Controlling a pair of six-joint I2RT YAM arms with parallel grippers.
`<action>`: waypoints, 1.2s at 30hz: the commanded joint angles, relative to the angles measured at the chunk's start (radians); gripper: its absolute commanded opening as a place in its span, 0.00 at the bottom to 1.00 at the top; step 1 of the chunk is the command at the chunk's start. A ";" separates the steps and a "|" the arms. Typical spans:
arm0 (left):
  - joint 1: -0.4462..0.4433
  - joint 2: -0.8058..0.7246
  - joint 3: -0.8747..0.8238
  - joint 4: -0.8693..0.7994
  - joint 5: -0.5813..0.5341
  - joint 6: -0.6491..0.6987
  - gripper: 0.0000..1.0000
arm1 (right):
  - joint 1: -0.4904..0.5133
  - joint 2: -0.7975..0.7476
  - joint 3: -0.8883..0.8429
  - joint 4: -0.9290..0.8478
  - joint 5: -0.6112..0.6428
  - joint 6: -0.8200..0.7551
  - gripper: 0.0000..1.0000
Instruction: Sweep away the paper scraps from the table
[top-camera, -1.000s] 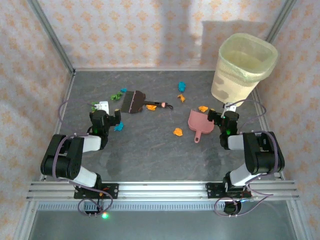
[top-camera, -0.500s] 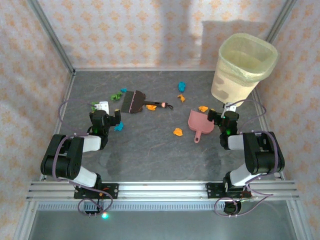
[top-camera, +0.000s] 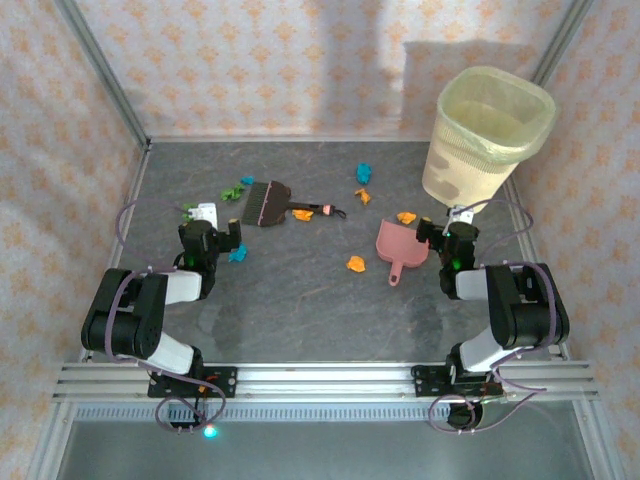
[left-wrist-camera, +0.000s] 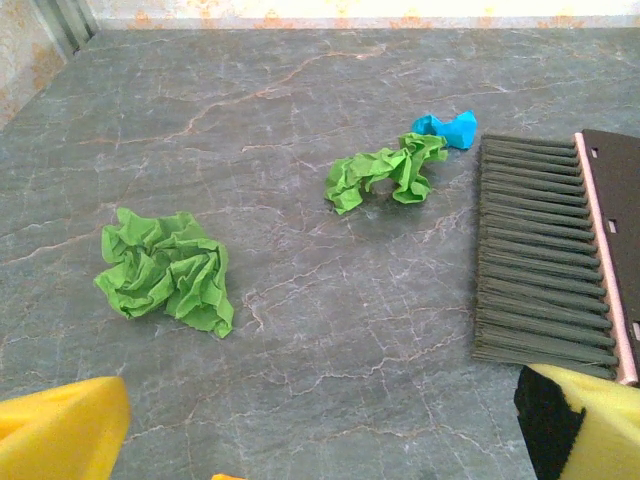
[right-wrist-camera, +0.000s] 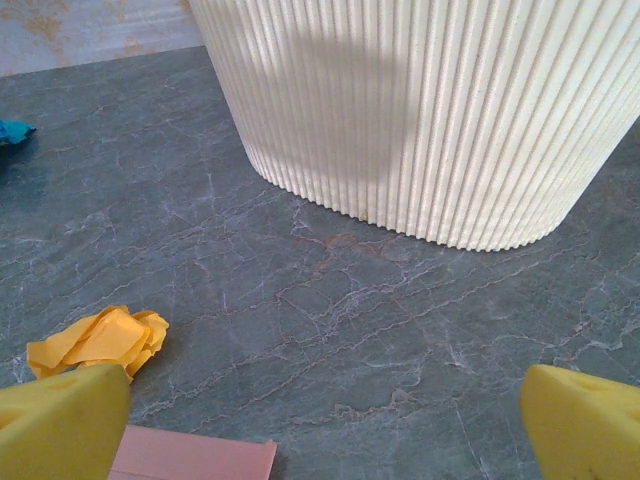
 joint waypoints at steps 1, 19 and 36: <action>0.010 0.000 0.022 -0.004 0.011 0.008 1.00 | -0.004 -0.001 0.016 0.006 0.031 0.009 0.99; 0.003 -0.312 0.010 -0.202 0.032 -0.013 1.00 | 0.070 -0.296 0.070 -0.294 0.074 0.003 0.99; -0.002 -0.616 0.085 -0.624 -0.202 -0.791 1.00 | 0.031 -0.627 -0.028 -0.272 -0.038 0.502 0.99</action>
